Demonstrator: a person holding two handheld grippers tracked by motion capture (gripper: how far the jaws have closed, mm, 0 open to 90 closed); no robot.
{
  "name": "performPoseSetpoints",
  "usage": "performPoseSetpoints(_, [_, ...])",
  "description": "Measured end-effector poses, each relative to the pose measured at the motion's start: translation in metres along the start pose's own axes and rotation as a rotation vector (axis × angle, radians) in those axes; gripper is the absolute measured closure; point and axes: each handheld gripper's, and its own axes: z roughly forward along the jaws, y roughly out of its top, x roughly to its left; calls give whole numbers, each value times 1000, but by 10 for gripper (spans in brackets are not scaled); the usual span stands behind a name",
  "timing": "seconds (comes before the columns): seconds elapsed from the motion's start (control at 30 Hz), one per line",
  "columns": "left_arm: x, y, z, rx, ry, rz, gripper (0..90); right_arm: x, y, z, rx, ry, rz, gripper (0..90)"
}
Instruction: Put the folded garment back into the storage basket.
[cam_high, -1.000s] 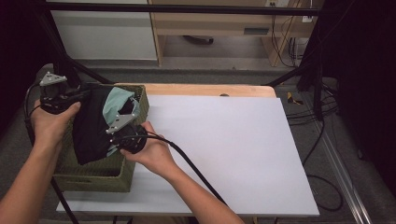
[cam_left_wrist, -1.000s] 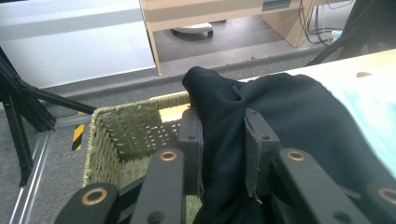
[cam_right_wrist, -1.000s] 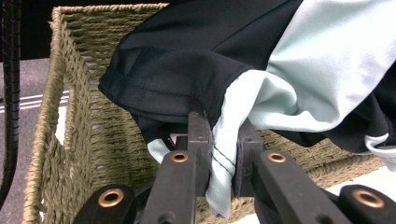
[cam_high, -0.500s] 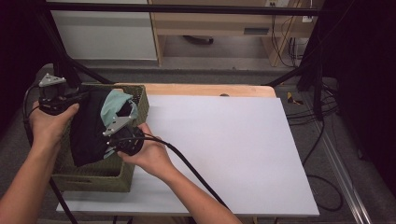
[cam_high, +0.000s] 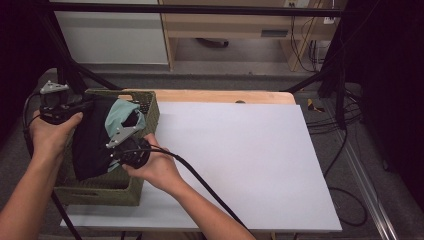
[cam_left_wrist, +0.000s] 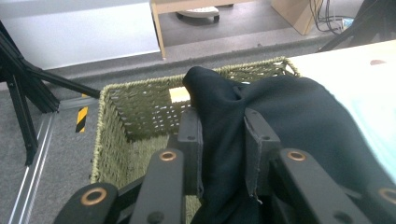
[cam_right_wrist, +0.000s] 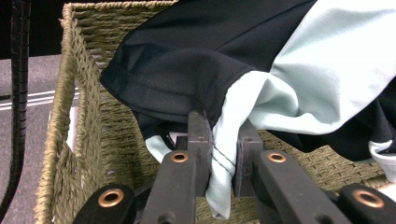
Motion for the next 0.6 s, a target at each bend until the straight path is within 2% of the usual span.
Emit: performPoseSetpoints(0.6, [4,-9,7,32,5,-20,711,5,-2,11,19,12,-4,814])
